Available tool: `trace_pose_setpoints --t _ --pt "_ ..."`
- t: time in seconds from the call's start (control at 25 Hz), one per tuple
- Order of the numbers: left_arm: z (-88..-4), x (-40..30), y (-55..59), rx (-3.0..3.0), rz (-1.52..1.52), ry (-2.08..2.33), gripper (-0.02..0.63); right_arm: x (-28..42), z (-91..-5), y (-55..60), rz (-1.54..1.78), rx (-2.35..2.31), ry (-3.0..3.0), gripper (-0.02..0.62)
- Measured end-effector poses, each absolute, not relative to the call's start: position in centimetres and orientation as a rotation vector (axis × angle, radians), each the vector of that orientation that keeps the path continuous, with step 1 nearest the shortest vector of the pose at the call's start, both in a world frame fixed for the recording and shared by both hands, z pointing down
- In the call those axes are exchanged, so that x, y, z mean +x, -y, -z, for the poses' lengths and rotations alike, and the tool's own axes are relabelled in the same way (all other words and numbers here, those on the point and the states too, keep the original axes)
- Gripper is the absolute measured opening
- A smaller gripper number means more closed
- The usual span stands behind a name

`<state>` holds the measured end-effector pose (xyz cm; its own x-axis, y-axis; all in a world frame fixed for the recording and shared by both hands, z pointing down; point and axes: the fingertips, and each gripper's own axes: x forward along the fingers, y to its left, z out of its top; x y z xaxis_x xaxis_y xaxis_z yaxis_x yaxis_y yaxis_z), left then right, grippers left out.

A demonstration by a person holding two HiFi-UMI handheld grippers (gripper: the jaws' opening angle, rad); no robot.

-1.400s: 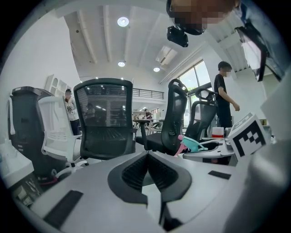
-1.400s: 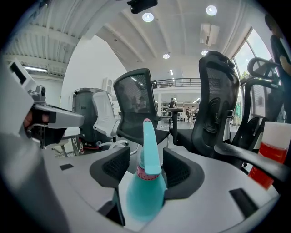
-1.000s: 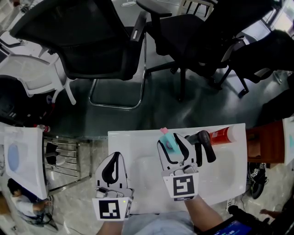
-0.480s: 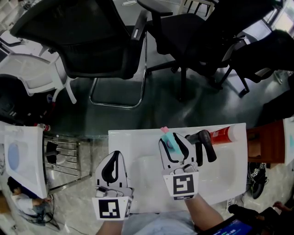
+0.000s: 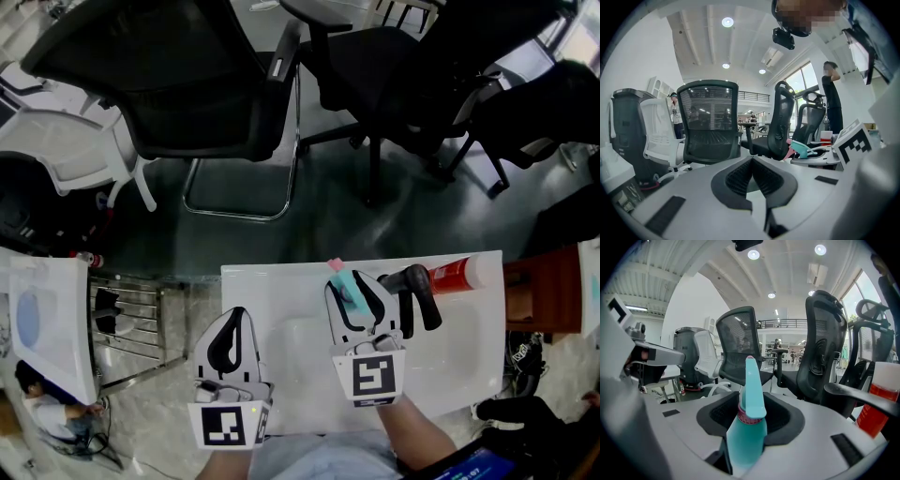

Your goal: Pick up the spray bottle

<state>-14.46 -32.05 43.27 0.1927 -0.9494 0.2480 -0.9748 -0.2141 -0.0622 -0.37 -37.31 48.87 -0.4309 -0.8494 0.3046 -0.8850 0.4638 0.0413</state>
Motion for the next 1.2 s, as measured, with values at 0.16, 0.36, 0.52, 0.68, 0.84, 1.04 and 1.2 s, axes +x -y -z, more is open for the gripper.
trace_pose_setpoints --t 0.16,0.36,0.52,0.68,0.84,1.04,1.2 --pt "-43.0 -14.5 31.9 2.347 -0.345 1.9 0.015 -0.6 -48.6 37.0 -0.166 1.481 2.439 0.163" --pt "-42.1 -14.3 31.5 2.361 -0.329 1.912 0.015 -0.8 -47.3 36.4 -0.141 1.476 2.467 0.158" --pt "-41.0 -14.0 30.6 2.378 -0.313 1.924 0.017 -0.8 -45.8 35.4 -0.113 1.482 2.498 0.158" --pt "-39.7 -13.4 29.7 2.399 -0.296 1.937 0.015 -0.5 -43.7 34.3 -0.079 1.491 2.533 0.158" --pt "-38.1 -12.8 28.5 2.423 -0.27 1.956 0.015 -0.3 -41.5 32.6 -0.042 1.491 2.572 0.158" --pt "-36.1 -12.2 27.0 2.454 -0.235 1.991 0.017 0.1 -38.9 30.2 0.009 1.485 2.618 0.158" --pt "-34.5 -11.4 25.8 2.487 -0.22 2.019 0.015 1.1 -36.5 29.0 0.033 1.509 2.651 0.158"
